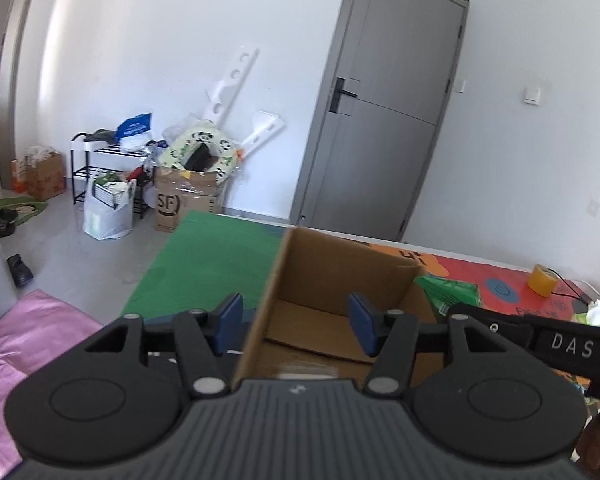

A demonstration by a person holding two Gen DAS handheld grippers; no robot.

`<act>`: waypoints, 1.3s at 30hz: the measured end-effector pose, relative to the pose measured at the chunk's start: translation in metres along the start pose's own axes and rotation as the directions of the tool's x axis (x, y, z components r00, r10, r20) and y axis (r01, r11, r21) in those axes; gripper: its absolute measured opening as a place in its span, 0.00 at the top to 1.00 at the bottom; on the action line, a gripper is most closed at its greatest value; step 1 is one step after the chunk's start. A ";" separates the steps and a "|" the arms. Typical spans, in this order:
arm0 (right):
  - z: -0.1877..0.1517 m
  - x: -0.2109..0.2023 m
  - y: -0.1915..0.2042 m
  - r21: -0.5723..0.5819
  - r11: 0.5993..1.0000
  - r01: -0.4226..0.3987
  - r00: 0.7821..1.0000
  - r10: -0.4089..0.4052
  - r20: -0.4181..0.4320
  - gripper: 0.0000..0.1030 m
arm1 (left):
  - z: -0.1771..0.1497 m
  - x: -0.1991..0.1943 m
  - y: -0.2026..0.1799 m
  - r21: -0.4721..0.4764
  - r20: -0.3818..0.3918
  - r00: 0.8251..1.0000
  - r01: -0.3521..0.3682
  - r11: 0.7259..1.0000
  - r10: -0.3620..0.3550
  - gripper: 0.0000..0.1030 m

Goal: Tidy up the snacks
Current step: 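Carry both packets over the cardboard box and open both grippers, then withdraw both grippers from the box back over the snacks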

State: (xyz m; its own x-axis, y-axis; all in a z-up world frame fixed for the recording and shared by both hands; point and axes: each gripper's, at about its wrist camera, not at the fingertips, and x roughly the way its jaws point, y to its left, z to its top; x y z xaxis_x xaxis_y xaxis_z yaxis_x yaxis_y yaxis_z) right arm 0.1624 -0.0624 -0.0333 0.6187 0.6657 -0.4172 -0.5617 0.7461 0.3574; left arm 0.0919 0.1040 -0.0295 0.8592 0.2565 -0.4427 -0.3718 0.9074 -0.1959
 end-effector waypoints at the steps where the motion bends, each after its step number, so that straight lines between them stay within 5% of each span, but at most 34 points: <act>1: 0.000 0.002 0.001 -0.001 1.000 -0.006 1.000 0.006 -0.003 0.97 | 0.001 -0.001 0.003 -0.002 -0.003 1.000 -0.004 1.000 0.004 0.42; 3: -0.001 0.005 0.005 -0.005 1.000 -0.022 1.000 0.022 -0.012 0.95 | 0.000 -0.004 0.006 -0.011 -0.009 1.000 -0.010 1.000 0.010 0.38; 7: -0.002 0.006 0.012 -0.029 0.999 -0.016 1.000 0.016 -0.010 0.55 | 0.001 -0.009 0.007 -0.003 -0.004 1.000 -0.026 1.000 0.026 0.25; 9: -0.003 0.000 0.007 -0.019 1.000 -0.013 1.000 0.013 0.008 0.54 | 0.003 -0.011 0.007 0.001 0.007 1.000 -0.023 1.000 0.023 0.14; 12: -0.005 -0.010 -0.005 0.012 1.000 0.003 1.000 -0.003 0.011 0.53 | 0.004 -0.011 0.005 0.000 0.002 1.000 -0.020 1.000 0.020 0.11; 20: -0.016 -0.046 -0.040 0.045 0.989 0.138 0.989 -0.140 0.041 0.22 | -0.002 -0.014 -0.018 0.019 -0.026 0.998 0.054 0.998 -0.053 0.05; 32: -0.025 -0.098 -0.086 0.112 0.971 0.212 0.973 -0.221 0.070 0.03 | -0.016 -0.025 -0.065 0.053 -0.059 0.990 0.133 0.990 -0.130 0.01; 39: -0.026 -0.130 -0.100 0.101 0.967 0.236 0.966 -0.245 0.085 0.00 | -0.024 -0.031 -0.093 0.079 -0.071 0.982 0.180 0.980 -0.175 0.01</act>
State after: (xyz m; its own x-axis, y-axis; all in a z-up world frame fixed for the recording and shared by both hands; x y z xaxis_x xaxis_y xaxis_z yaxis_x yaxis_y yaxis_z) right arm 0.1240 -0.2239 -0.0372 0.7819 0.4616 -0.4190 -0.3414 0.8794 0.3317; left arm 0.0919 0.0033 -0.0189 0.8840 0.0699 -0.4622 -0.1820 0.9622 -0.2028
